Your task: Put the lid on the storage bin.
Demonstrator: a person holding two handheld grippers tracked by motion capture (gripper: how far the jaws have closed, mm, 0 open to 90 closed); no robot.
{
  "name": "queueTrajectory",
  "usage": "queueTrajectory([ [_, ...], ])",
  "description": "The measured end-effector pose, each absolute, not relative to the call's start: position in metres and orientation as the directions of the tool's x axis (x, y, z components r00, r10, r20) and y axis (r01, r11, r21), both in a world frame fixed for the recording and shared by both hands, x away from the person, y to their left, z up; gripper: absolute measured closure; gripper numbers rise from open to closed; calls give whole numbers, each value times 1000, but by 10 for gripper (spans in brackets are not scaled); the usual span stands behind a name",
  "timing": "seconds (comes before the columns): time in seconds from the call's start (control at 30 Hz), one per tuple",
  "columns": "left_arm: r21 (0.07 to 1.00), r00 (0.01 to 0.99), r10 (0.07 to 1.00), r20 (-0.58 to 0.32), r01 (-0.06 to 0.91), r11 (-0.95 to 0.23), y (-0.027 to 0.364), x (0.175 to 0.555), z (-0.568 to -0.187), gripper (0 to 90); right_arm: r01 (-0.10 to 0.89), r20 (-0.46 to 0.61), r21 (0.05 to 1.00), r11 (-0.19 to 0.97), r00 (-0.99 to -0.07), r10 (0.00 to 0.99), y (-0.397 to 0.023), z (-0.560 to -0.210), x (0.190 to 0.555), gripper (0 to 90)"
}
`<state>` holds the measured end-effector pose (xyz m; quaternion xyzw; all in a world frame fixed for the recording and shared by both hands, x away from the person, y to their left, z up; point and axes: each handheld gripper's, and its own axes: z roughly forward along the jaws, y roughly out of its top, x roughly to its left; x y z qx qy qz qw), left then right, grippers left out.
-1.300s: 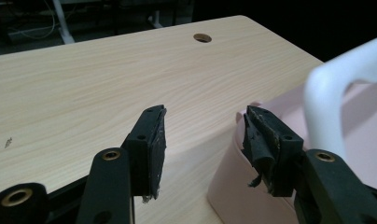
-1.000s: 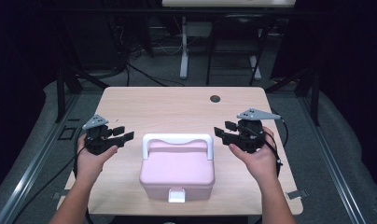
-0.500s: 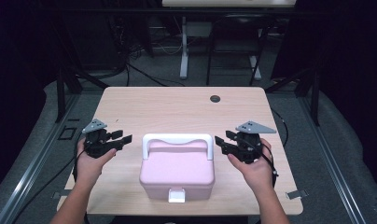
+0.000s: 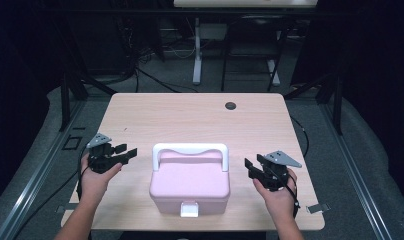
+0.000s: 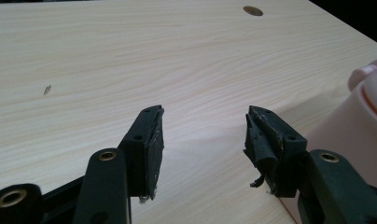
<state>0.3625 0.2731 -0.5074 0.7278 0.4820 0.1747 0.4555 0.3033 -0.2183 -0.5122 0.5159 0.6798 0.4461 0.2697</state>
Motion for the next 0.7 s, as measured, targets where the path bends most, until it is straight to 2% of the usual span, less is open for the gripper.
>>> queueTrajectory([
  [0.2, 809, 459, 869, -183, 572, -132, 270, 364, -524, 465, 478, 161, 878, -11, -273, 949, -227, -524, 295, 494],
  [0.43, 796, 454, 878, -153, 584, -163, 266, 367, -537, 457, 523, 163, 853, -7, -254, 953, -233, -540, 303, 481],
  [0.57, 791, 453, 878, -153, 589, -166, 264, 369, -543, 453, 526, 153, 850, -1, -245, 957, -234, -543, 305, 476],
  [0.7, 766, 460, 880, -117, 606, -215, 259, 372, -549, 432, 521, 150, 854, 1, -247, 957, -232, -544, 306, 474],
])
